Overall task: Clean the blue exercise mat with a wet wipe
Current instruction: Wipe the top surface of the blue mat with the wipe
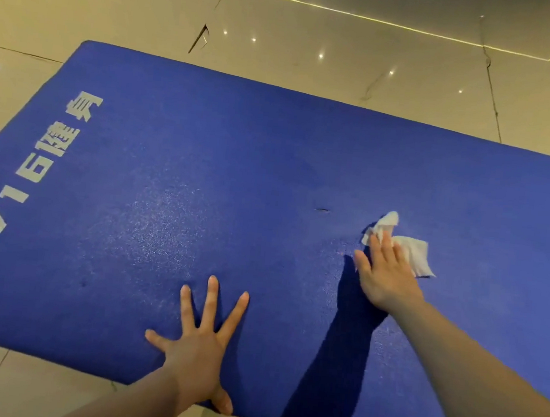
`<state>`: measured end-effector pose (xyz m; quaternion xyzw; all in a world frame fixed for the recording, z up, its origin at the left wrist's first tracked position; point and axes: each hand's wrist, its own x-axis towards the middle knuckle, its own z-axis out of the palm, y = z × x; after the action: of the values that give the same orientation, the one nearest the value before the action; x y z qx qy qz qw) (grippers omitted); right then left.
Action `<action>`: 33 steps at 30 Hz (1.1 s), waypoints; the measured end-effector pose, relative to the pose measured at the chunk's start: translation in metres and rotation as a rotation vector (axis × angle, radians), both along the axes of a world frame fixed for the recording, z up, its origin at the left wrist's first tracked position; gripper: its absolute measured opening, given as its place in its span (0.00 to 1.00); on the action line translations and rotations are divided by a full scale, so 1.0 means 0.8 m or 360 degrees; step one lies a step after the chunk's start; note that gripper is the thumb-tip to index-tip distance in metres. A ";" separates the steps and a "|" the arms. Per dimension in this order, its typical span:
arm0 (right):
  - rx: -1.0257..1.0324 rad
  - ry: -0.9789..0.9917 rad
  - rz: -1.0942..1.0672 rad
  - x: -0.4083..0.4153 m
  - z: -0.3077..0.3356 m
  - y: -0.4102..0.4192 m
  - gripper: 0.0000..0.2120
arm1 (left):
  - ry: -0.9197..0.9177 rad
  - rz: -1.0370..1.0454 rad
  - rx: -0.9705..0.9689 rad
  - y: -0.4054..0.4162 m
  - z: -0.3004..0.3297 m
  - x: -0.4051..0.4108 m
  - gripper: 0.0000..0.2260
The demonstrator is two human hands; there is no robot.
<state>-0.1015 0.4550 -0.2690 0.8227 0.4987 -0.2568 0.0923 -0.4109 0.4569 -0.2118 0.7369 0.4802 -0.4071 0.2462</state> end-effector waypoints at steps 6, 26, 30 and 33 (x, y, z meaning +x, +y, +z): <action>0.0141 0.0067 0.0082 -0.073 0.029 0.005 0.34 | -0.0353 0.0380 0.0081 0.006 -0.005 -0.007 0.44; 0.0384 0.0039 -0.0022 -0.046 0.008 0.033 0.43 | -0.1148 0.1057 0.1101 0.136 -0.029 0.050 0.23; 0.0501 0.0463 0.0666 -0.161 0.025 0.074 0.44 | -0.0789 0.1188 0.1220 0.173 -0.053 0.066 0.25; 0.0593 0.0372 0.0804 -0.147 0.010 0.091 0.36 | -0.0633 0.1135 0.1338 0.169 -0.069 0.074 0.25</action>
<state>-0.2188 0.5274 -0.2609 0.6408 0.7325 -0.2228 -0.0567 -0.3517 0.5921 -0.2671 0.6265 0.7634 0.0725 0.1399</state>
